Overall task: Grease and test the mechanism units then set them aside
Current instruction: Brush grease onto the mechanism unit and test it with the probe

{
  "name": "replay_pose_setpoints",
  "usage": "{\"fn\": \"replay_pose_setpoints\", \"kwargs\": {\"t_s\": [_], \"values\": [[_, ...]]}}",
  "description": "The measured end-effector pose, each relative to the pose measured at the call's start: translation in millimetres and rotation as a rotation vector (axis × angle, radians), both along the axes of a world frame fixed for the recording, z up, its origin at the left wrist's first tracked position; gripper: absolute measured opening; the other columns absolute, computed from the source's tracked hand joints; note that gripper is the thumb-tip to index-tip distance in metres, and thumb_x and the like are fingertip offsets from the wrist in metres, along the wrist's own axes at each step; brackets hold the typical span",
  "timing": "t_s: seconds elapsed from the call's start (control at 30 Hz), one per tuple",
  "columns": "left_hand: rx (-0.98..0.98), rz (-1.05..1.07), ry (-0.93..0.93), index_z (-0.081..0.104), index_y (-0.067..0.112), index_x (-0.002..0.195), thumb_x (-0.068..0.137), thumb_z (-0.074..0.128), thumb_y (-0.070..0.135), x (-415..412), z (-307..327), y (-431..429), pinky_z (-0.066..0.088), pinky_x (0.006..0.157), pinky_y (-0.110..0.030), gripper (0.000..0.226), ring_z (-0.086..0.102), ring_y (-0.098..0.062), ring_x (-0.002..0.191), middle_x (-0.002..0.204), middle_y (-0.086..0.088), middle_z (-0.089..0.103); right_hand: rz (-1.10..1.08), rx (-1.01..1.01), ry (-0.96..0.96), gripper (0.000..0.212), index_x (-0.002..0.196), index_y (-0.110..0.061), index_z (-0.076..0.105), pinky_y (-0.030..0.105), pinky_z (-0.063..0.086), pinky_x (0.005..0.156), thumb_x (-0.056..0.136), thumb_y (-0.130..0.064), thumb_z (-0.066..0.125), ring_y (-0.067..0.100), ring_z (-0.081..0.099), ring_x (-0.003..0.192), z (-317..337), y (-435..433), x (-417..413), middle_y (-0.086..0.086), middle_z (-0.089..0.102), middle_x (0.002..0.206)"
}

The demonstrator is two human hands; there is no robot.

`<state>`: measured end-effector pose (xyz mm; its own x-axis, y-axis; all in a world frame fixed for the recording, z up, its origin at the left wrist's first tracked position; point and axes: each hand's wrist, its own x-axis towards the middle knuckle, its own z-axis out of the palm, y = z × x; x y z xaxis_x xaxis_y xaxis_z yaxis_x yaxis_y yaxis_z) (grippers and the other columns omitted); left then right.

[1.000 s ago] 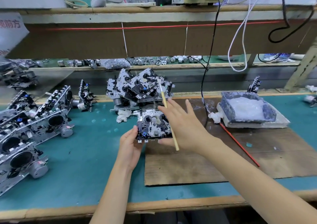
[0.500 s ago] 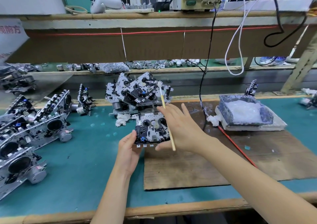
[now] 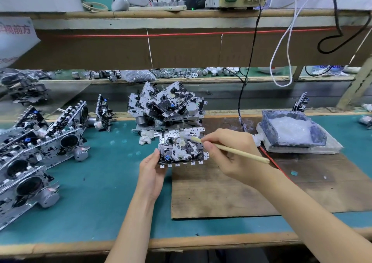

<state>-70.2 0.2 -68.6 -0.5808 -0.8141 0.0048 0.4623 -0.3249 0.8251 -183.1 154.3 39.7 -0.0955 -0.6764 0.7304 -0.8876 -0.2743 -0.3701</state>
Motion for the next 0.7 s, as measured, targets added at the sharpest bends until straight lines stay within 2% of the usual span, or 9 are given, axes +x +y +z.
{"fn": "replay_pose_setpoints", "kwargs": {"t_s": [0.07,0.23,0.33,0.47,0.7], "values": [[0.002,-0.001,0.000,0.077,0.009,0.070,0.099,0.038,0.014,-0.5,0.6,0.6,0.056,0.065,-0.022,0.049,0.070,-0.012,0.075,0.081,-0.005,0.074,0.011,0.039,0.006,0.014,0.080,0.004,0.067,0.001,0.035,0.062,0.085,-0.005,0.058,-0.002,0.043,0.063,-0.1,-0.1,0.9,0.003,0.062,0.066],[-0.004,0.006,-0.024,0.067,0.001,0.085,0.099,0.038,0.014,-1.0,1.6,0.7,0.056,0.064,-0.022,0.034,0.069,-0.013,0.073,0.080,-0.006,0.073,0.033,0.106,0.055,0.011,0.079,0.004,0.067,0.022,0.045,0.056,0.082,-0.002,0.058,0.009,0.053,0.061,-2.2,-1.8,0.6,0.007,0.064,0.068],[-0.005,0.005,-0.017,0.067,0.001,0.083,0.099,0.038,0.013,-0.9,1.7,1.0,0.056,0.063,-0.022,0.035,0.069,-0.012,0.072,0.079,-0.006,0.073,0.029,0.135,0.083,0.013,0.079,0.004,0.067,0.027,0.044,0.054,0.083,-0.004,0.057,0.014,0.054,0.058,-4.0,-3.0,-0.1,0.008,0.063,0.067],[-0.002,0.002,0.003,0.076,0.006,0.070,0.099,0.038,0.013,-0.1,1.9,0.8,0.055,0.062,-0.021,0.048,0.069,-0.012,0.072,0.079,-0.006,0.073,0.036,0.155,0.106,0.012,0.079,0.004,0.066,0.028,0.043,0.056,0.083,-0.004,0.058,0.011,0.051,0.060,-5.9,-5.2,-0.8,0.008,0.062,0.068],[-0.022,-0.003,-0.005,0.078,0.012,0.070,0.100,0.037,0.015,0.4,1.5,-0.4,0.055,0.063,-0.020,0.051,0.069,-0.010,0.072,0.079,-0.004,0.074,0.026,0.157,0.119,0.012,0.090,0.003,0.064,0.020,0.043,0.063,0.084,-0.004,0.057,0.008,0.051,0.069,-5.1,-6.3,-2.0,0.005,0.062,0.077]]}}
